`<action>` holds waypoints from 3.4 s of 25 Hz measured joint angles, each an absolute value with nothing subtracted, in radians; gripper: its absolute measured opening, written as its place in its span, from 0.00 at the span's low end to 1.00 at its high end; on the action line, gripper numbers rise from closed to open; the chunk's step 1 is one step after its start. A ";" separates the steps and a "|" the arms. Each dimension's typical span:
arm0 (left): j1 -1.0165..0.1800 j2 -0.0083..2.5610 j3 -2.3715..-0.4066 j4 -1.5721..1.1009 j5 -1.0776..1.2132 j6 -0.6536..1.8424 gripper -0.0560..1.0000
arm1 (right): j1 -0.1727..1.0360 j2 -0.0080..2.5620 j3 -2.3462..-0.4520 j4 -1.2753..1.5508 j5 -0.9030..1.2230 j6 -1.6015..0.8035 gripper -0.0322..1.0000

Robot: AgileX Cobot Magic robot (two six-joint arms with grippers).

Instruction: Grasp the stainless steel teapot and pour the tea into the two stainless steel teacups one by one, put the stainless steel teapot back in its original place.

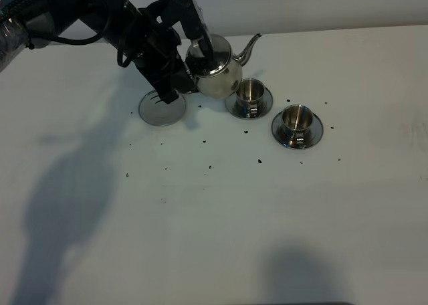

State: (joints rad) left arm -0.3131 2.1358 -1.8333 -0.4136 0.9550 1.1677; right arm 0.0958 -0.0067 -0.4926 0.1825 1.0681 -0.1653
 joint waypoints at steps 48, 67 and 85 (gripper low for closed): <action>-0.404 2.136 -1.833 -0.257 0.705 1.535 0.26 | 0.096 -0.007 -0.493 0.182 1.068 -0.165 0.52; -0.481 2.154 -1.833 -0.139 0.552 1.625 0.26 | 0.096 -0.007 -0.493 0.183 1.068 -0.165 0.52; -0.498 2.245 -1.833 -0.037 0.330 1.705 0.26 | 0.096 -0.007 -0.493 0.185 1.068 -0.165 0.52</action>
